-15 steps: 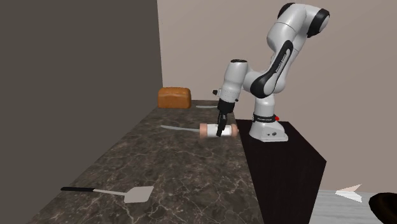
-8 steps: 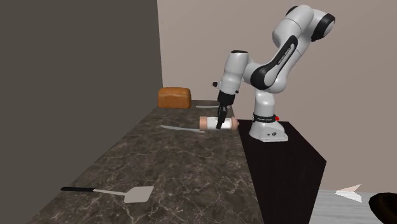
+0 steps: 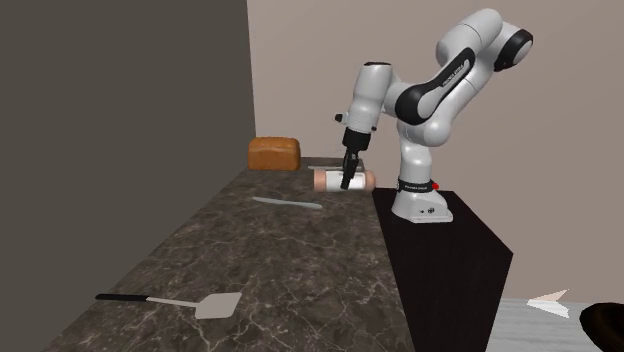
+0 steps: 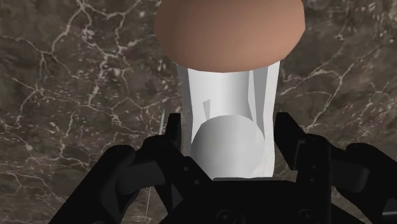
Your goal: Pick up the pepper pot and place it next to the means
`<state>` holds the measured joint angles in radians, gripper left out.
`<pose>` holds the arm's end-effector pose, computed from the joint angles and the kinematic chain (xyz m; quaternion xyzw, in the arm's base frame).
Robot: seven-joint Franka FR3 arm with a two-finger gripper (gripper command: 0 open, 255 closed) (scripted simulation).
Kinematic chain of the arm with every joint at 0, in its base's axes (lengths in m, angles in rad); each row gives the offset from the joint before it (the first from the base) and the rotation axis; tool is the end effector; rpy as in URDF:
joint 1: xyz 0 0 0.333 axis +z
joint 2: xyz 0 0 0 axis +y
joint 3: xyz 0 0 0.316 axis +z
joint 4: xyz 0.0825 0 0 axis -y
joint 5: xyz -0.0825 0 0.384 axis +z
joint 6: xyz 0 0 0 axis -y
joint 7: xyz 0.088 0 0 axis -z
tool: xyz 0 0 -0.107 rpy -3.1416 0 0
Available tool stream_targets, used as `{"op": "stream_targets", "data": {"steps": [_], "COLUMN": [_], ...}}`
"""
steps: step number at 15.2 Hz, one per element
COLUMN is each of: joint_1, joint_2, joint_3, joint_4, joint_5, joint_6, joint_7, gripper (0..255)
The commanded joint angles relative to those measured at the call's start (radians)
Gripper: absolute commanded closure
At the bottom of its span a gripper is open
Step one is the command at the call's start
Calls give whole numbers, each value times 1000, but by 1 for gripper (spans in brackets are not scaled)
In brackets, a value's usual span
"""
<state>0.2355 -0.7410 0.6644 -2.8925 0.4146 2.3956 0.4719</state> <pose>0.2303 0.2380 0.3560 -0.9937 -0.0171 -0.1104 0.0016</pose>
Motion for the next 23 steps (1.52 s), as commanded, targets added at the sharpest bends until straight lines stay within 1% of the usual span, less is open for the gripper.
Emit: {"op": "stream_targets", "data": {"steps": [1,9,10,13,16,19,23], "joint_1": [4,2,1,-11,-41,-89,-172], "joint_2": [-26,-101,-102,-166,-222,-264,-289], "joint_3": [-14,-70,-70,-155,-240,-326,-443], "joint_4": [12,81,81,22,-26,-62,-89], "joint_5": [-6,-42,-43,-70,-108,-155,-229], "joint_6": [-39,-180,-182,-197,-211,-220,-221], "joint_7": [-1,-10,-10,-93,-179,-270,-396], "gripper": [255,255,255,255,255,255,255]}}
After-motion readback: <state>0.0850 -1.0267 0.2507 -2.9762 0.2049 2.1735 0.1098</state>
